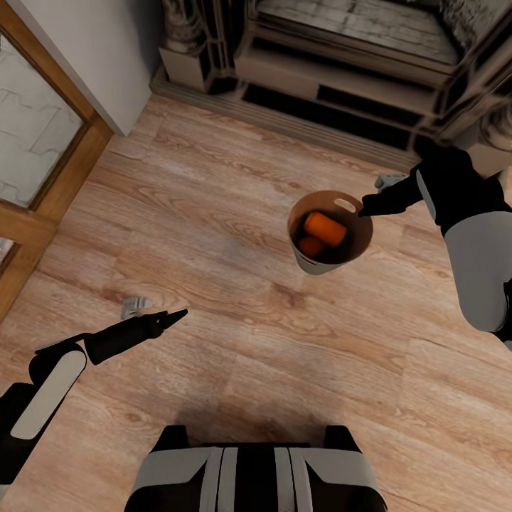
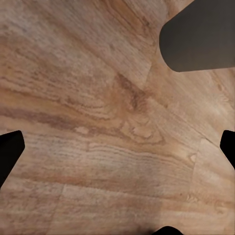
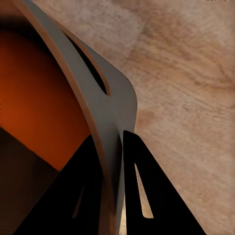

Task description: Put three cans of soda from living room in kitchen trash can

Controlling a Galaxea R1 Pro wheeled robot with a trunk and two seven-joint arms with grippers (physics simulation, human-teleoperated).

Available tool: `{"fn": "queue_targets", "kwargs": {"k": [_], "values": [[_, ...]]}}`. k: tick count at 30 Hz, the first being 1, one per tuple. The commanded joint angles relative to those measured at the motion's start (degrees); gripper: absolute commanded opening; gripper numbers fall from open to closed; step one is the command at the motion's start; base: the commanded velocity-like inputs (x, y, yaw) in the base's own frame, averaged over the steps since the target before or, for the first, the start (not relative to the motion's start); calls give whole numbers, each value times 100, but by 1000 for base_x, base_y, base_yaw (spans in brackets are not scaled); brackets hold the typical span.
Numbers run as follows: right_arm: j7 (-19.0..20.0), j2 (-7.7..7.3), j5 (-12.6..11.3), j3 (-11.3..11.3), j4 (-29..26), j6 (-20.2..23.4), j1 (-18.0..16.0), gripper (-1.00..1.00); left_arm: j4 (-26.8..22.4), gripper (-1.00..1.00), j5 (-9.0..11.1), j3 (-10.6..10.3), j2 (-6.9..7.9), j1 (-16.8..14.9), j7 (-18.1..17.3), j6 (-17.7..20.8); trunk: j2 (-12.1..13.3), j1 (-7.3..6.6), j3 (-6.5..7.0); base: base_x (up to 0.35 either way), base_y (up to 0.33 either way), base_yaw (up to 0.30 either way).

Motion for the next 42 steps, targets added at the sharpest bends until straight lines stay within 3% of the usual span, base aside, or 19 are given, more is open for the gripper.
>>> {"fn": "queue_targets", "kwargs": {"k": [1,5,29,42], "values": [[33,1,-123,-10,1,45,0,-100,-1,100,0,-1,0,0,0,0,0,0,9,0,0,0],[24,14,-123,-15,0,45,2,-100,-5,100,0,-2,0,2,0,0,0,0,43,0,0,0],[26,-25,-141,-36,-6,45,6,-100,2,100,0,-3,0,-3,9,0,-963,527,-164,0,0,0],[26,-37,-149,-36,9,45,9,-100,2,100,0,-3,0,0,9,-17,-1484,812,-370,0,0,0]]}}
